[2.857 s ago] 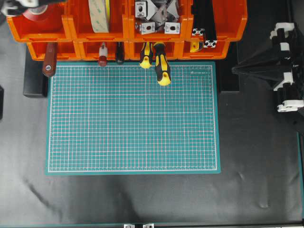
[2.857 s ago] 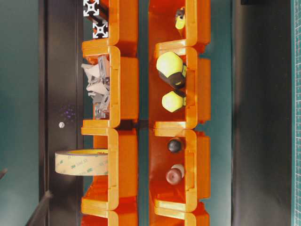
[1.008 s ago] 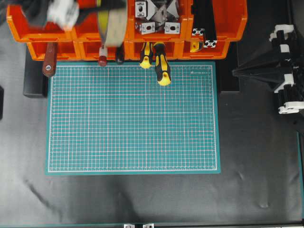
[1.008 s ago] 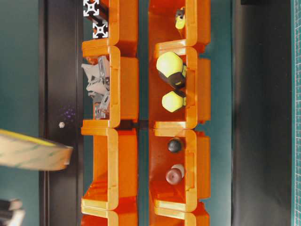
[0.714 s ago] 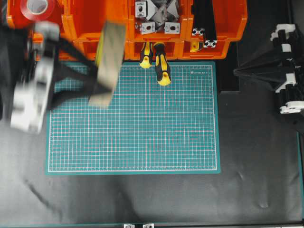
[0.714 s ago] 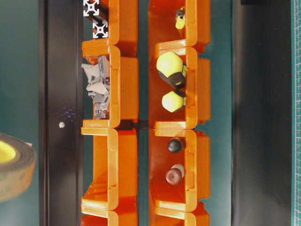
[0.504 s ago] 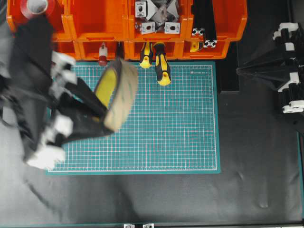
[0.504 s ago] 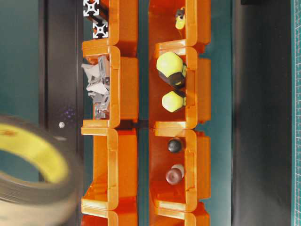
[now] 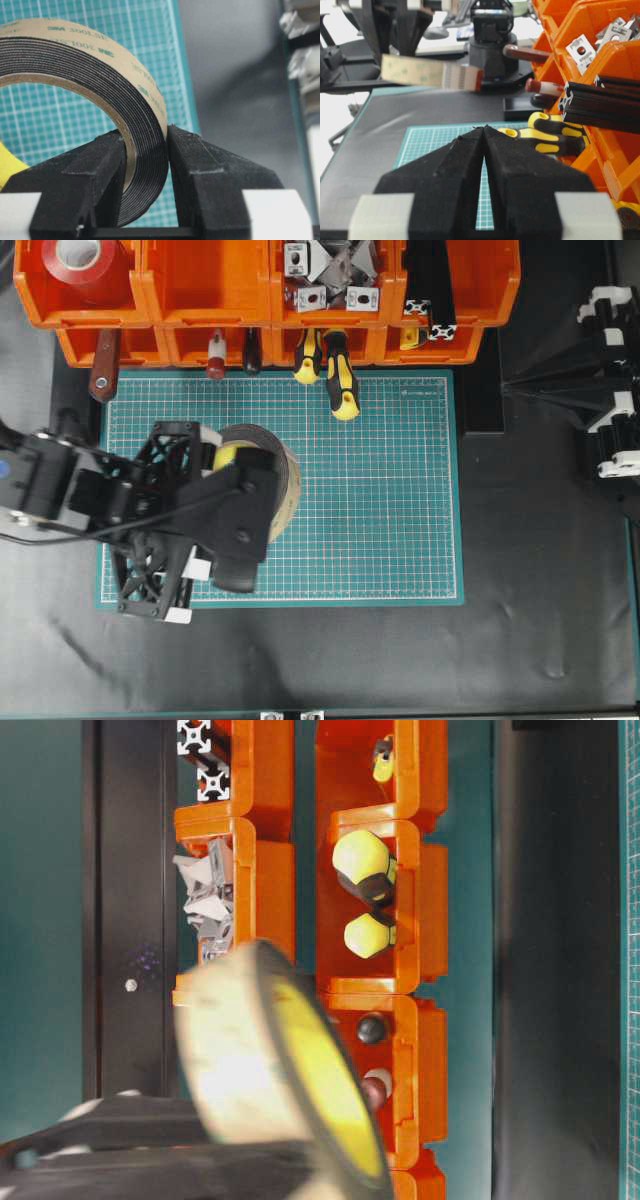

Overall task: Pick foam from container rack with left arm.
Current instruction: 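Lift the tape roll out of the bin and carry it over the mat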

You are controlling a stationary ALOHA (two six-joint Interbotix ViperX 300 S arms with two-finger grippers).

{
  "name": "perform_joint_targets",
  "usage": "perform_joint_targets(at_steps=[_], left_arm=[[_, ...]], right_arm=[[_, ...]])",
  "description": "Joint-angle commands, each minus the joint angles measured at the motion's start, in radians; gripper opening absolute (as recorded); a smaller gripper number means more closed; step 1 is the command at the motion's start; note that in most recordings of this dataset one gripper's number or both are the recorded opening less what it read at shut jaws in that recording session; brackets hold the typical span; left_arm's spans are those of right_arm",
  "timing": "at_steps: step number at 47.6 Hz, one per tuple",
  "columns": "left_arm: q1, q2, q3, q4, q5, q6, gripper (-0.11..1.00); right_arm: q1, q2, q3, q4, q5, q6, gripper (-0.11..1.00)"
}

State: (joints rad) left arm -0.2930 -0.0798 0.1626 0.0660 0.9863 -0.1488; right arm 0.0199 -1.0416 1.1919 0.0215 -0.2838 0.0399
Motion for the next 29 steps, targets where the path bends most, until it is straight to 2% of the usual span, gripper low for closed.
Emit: perform_joint_targets(at_steps=[1,10,29], left_arm=[[0.014,0.005,-0.026,0.005,0.017,0.028,0.24],[0.028,0.043,-0.028,0.006,0.021,0.071,0.24],[0.043,0.051,-0.021,0.006,0.064,0.078,0.24]], right_arm=[[0.002,0.006,-0.026,0.003,-0.009,0.002,0.00],[0.000,0.006,-0.026,0.005,-0.012,0.002,0.00],[0.002,0.005,-0.028,0.005,-0.012,0.002,0.00]])
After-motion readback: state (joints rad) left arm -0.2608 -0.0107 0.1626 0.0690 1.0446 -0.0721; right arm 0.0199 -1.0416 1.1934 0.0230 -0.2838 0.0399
